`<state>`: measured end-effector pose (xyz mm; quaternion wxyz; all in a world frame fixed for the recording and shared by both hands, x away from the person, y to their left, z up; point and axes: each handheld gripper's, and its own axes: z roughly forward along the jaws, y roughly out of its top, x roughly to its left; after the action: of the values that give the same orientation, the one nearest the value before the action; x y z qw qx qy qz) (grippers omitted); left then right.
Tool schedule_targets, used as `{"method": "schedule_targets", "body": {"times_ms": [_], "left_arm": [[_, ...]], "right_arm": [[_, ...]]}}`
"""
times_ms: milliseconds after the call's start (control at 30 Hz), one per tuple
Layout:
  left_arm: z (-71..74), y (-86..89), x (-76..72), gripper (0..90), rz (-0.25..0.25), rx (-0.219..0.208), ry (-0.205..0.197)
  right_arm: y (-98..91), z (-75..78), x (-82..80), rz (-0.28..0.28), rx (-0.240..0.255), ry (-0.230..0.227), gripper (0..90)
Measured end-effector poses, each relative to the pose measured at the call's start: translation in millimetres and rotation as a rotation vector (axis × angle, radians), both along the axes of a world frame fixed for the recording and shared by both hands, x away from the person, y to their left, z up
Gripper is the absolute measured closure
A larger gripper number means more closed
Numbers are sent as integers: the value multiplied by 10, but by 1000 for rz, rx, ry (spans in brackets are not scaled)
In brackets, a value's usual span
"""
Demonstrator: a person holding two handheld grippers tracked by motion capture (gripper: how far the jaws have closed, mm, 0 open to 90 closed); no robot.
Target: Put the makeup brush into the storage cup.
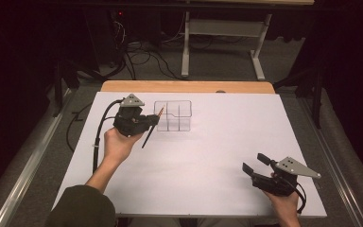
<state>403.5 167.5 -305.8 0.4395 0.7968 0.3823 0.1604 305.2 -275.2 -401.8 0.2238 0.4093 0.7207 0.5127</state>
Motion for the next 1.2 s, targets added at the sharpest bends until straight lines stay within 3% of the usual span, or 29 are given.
{"method": "schedule_targets", "body": {"times_ms": [733,1200], "left_arm": [[1,5,71,833,17,-53,-19],[42,-40,127,833,23,-50,-40]], "right_arm": [[8,-2,-1,1,-3,2,299],[-5,-1,-1,2,1,0,297]]}}
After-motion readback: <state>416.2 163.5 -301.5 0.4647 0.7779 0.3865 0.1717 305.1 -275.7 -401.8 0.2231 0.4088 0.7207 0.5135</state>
